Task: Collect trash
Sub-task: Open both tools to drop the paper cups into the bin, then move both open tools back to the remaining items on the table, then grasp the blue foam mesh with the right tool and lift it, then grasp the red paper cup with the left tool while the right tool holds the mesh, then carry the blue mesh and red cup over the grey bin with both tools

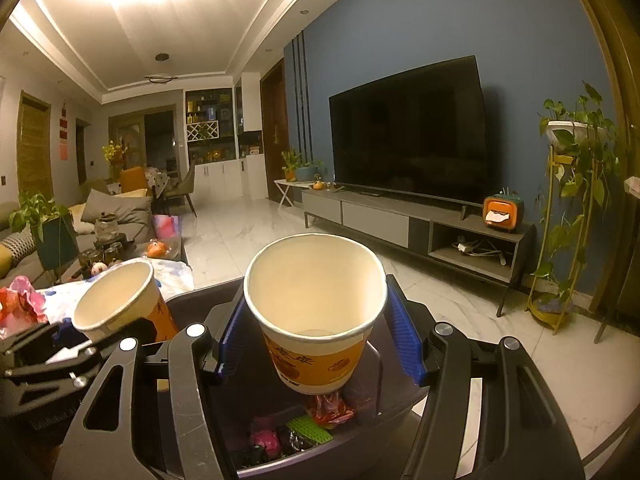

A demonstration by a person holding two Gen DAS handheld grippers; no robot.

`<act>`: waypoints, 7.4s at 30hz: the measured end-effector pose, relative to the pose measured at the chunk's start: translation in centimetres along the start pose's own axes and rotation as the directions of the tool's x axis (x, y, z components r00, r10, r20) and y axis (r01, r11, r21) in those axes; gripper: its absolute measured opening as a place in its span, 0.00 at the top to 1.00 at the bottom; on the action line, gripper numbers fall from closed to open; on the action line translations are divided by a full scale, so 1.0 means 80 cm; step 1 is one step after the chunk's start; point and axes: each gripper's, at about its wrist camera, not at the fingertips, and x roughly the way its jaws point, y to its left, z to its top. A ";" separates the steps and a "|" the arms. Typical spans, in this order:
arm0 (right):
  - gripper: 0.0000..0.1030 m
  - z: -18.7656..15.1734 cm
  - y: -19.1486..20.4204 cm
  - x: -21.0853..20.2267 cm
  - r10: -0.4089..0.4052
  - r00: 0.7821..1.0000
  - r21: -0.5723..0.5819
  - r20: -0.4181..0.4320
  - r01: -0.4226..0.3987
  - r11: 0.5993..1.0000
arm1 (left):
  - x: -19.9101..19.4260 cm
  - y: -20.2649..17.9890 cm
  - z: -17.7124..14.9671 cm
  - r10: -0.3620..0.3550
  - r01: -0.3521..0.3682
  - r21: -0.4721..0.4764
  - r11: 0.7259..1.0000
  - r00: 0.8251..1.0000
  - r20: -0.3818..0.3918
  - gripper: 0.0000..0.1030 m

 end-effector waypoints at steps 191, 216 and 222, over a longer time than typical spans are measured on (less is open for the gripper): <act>0.97 -0.031 0.374 -0.129 0.572 0.820 -0.190 -0.011 -0.563 0.804 | -0.377 0.410 -0.128 0.606 -0.579 -0.419 0.700 0.791 -0.082 0.86; 0.97 -0.003 0.331 -0.158 0.528 0.846 -0.178 0.076 -0.509 0.842 | -0.427 0.304 -0.081 0.583 -0.523 -0.329 0.787 0.804 0.117 0.98; 0.97 0.002 0.308 -0.161 0.498 0.862 -0.164 0.094 -0.480 0.862 | -0.419 0.281 -0.073 0.551 -0.495 -0.302 0.815 0.823 0.136 0.98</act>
